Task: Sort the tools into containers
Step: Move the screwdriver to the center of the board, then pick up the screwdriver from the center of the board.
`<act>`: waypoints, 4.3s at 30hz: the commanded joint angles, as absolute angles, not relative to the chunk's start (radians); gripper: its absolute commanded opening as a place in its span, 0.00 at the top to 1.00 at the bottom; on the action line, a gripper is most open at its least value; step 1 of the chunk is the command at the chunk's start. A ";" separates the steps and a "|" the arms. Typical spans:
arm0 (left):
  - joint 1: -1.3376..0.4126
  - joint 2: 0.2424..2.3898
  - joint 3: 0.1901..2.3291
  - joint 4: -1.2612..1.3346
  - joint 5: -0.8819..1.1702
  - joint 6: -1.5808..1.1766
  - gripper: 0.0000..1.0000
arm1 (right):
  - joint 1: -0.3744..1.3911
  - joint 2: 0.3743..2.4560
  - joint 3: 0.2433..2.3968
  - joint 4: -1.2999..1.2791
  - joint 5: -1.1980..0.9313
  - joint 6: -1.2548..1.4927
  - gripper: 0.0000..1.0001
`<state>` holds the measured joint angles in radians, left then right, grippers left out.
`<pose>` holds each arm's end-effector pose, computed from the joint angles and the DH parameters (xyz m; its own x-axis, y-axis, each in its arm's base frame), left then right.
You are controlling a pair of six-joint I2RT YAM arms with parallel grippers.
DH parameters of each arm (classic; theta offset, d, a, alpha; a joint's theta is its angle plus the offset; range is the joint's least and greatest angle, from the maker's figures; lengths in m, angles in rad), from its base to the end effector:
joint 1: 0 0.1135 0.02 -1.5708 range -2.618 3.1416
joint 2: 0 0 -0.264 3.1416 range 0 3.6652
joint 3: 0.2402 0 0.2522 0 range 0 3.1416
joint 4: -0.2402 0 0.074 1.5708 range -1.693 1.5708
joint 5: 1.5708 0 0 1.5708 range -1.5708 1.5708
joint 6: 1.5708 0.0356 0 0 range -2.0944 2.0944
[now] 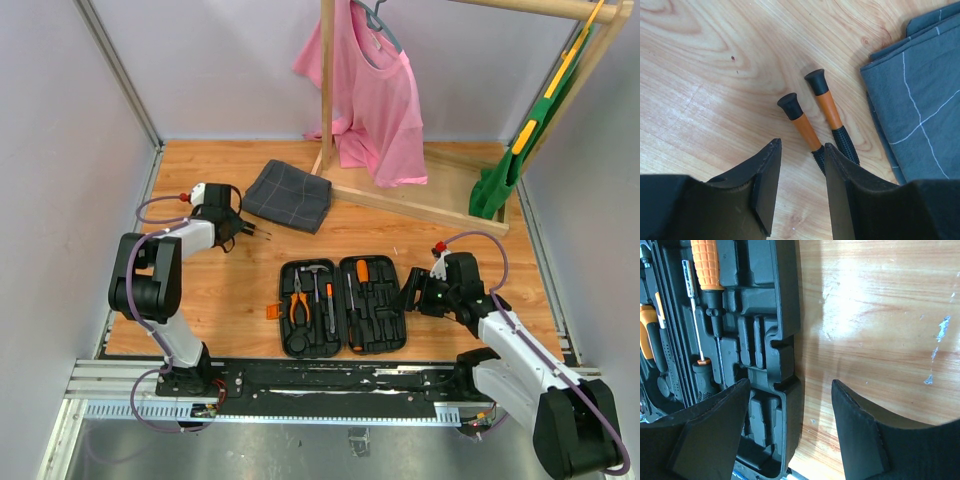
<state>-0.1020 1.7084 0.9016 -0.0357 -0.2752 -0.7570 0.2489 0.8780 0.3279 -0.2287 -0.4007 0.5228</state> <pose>0.3403 -0.0251 0.1588 -0.4834 -0.6149 -0.6231 -0.5694 0.7615 -0.3097 0.1590 0.0547 0.1647 -0.8374 0.2615 -0.4799 -0.0897 0.8003 0.5928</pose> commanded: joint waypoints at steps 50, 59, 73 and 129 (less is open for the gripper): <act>-0.080 1.645 0.772 -0.131 -0.340 -0.601 0.80 | 0.256 0.881 0.295 -0.193 -0.421 0.531 0.31; -0.082 1.614 0.717 -0.147 -0.249 -0.543 0.81 | 0.256 0.910 0.309 -0.179 -0.437 0.530 0.31; -0.081 1.685 0.745 -0.186 -0.258 -0.540 0.73 | 0.257 0.888 0.302 -0.195 -0.431 0.531 0.30; -0.730 1.140 0.721 0.086 -0.055 -0.568 0.90 | 0.542 0.592 0.258 0.120 -0.348 0.677 0.27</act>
